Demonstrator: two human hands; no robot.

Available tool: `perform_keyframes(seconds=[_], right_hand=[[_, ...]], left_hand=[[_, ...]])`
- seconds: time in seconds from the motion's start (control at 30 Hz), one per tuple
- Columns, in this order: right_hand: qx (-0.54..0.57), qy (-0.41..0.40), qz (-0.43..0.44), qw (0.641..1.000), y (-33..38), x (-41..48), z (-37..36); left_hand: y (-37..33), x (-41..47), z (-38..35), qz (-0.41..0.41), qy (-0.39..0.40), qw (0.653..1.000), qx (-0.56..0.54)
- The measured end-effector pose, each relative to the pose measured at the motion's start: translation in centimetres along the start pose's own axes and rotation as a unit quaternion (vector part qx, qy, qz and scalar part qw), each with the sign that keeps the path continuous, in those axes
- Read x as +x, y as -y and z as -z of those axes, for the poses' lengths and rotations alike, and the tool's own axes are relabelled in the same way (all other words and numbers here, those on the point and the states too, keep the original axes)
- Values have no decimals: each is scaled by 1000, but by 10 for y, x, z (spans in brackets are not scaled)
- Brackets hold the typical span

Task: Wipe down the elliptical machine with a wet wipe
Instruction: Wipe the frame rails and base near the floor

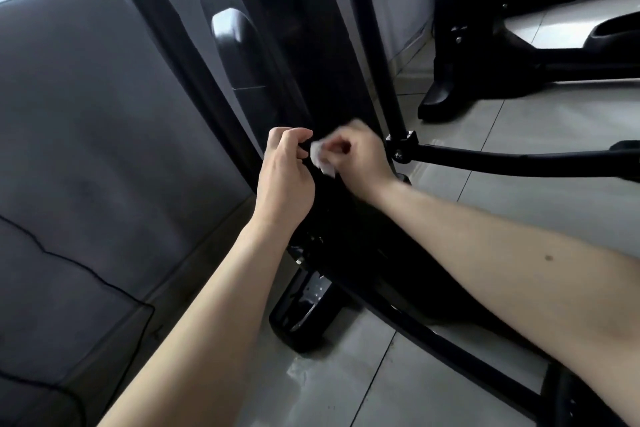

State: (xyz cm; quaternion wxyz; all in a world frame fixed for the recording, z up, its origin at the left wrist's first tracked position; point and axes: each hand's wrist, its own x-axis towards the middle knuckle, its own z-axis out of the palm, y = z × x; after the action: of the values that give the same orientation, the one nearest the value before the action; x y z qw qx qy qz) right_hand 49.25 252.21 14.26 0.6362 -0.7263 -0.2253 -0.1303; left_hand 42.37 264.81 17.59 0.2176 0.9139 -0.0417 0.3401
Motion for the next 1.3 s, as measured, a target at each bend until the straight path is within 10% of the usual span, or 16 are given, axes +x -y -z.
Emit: perform_keyframes(seconds=[0.47, 0.73, 1.03, 1.3], right_hand=[[-118, 110, -123, 979, -100, -46, 2], [-21, -21, 18, 999, -38, 23, 19], [-136, 51, -135, 980, -143, -29, 14], [-24, -81, -34, 996, -81, 43, 19]], left_hand=[[6, -19, -32, 25, 56, 997, 40], [3, -20, -43, 37, 73, 996, 46], [2, -38, -64, 20, 112, 992, 58], [-6, -42, -96, 5, 145, 988, 52]])
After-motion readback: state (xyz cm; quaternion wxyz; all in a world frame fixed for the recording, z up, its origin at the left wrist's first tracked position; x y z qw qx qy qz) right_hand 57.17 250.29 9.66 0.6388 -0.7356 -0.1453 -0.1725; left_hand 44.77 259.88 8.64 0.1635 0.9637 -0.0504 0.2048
